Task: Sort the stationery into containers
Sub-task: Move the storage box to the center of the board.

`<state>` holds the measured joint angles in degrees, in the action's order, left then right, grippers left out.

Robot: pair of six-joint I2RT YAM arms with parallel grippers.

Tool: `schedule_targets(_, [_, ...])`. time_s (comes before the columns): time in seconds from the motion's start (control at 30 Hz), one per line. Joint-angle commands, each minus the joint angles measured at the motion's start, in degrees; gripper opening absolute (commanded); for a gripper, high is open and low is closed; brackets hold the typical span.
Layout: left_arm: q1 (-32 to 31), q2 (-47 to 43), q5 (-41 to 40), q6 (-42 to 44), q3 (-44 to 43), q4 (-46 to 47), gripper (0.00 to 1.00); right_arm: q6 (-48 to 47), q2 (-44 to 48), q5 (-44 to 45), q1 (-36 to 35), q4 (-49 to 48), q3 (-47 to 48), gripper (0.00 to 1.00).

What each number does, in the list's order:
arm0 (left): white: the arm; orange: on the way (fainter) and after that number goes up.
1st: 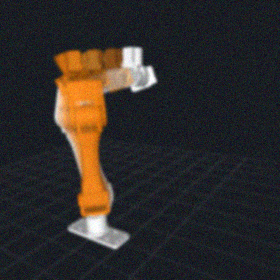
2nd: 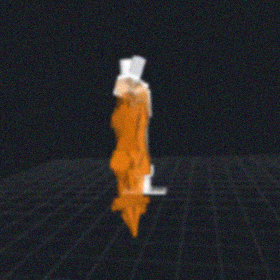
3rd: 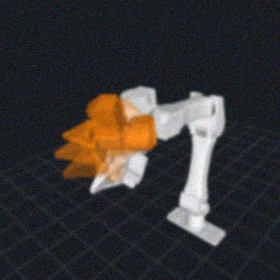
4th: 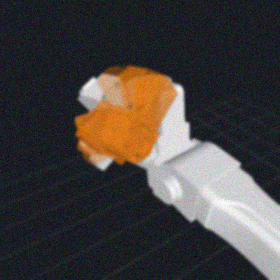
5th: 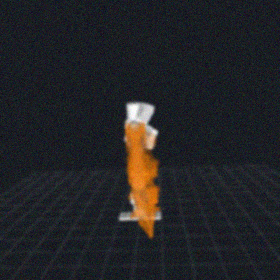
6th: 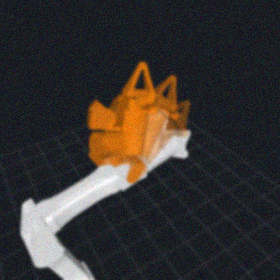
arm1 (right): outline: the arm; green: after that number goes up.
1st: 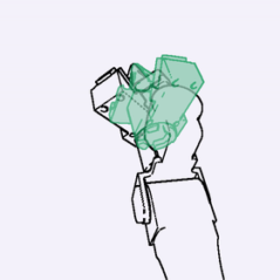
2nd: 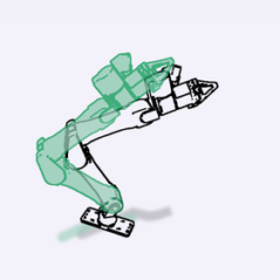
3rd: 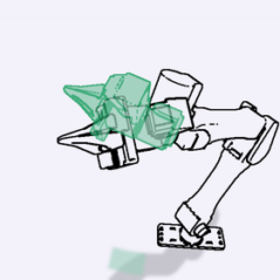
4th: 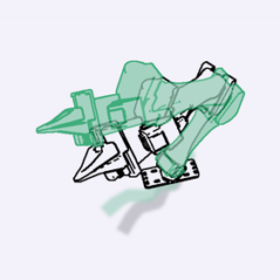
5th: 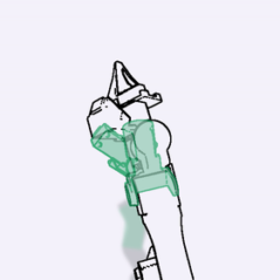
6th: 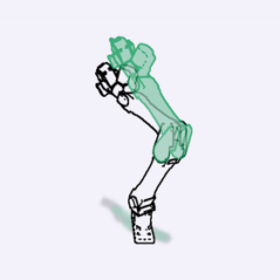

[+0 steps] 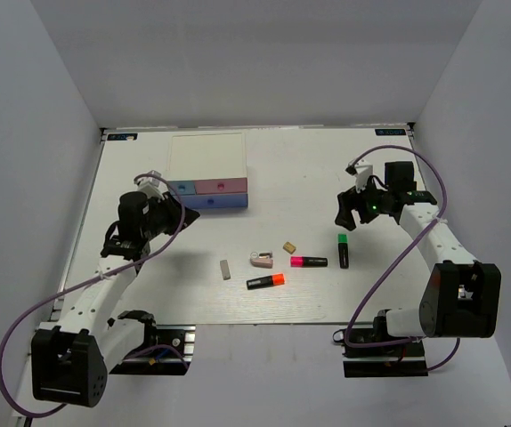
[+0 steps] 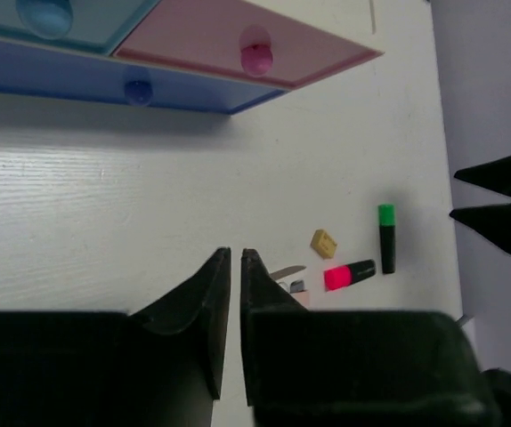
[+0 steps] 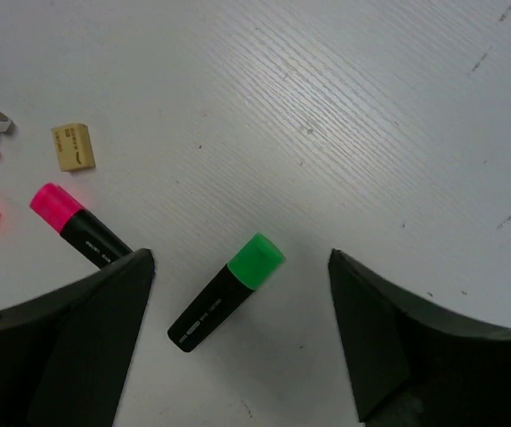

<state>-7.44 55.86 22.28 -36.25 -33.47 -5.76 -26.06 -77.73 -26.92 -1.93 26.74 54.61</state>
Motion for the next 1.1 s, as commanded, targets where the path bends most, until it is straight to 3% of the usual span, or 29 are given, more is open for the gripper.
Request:
schedule_targets(0.0, [0.0,1.7,1.2,2.0,-0.8,1.8,0.19,-1.1,0.1,-4.9,-0.1,1.3,0.1,0.84])
schedule_targets(0.03, [0.0,2.2,1.2,2.0,-0.8,1.8,0.16,0.1,0.1,-6.1,-0.1,0.9,0.1,0.74])
schedule_targets(0.07, [-0.6,2.8,0.6,2.6,-1.3,1.8,0.16,0.1,0.1,-6.9,0.0,1.2,0.2,0.49])
schedule_targets(0.1, [-0.6,3.3,0.6,3.1,-1.3,1.3,0.23,0.2,0.3,-8.2,-0.2,1.2,0.1,0.39])
schedule_targets(0.13, [-0.6,3.8,-0.2,3.1,-1.3,1.3,0.34,0.4,0.5,-9.7,-0.2,0.8,0.1,0.33])
schedule_targets(0.17, [-0.6,4.6,-1.3,3.7,-1.9,0.7,0.53,0.9,0.8,-10.6,-0.3,0.2,-0.6,0.31])
schedule_targets(0.23, [-0.6,5.4,-2.9,4.4,-2.4,-0.1,0.65,1.4,1.2,-12.1,-0.4,-1.2,-1.5,0.39])
schedule_targets(0.27, [-0.6,6.0,-4.9,4.4,-2.4,-0.1,0.67,2.2,1.4,-12.7,-0.6,-2.7,-2.2,0.54])
schedule_targets(0.37, [-0.6,6.0,-9.7,5.0,-2.4,-0.1,0.71,3.1,1.5,-14.1,-0.6,-4.2,-3.1,0.65])
schedule_targets(0.43, [-0.6,6.0,-12.8,4.3,-1.9,0.5,0.73,3.4,1.4,-15.2,-0.7,-5.5,-3.4,0.65])
schedule_targets(0.57, [0.7,5.5,-18.7,3.1,-1.2,4.3,0.67,3.5,1.6,-18.5,-1.0,-8.1,-4.9,0.41])
schedule_targets(0.63, [1.2,6.4,-20.8,3.1,-1.2,5.0,0.62,3.3,1.8,-20.9,-1.1,-9.6,-5.3,0.38])
schedule_targets(0.8, [2.3,13.2,-16.9,2.5,-5.5,5.5,0.61,2.9,2.3,-23.1,-1.8,-11.4,-6.6,0.38])
schedule_targets(1.07, [5.3,13.8,-13.9,-0.7,-3.8,11.5,0.67,1.5,3.2,-22.8,-2.4,-12.1,-7.8,0.38])
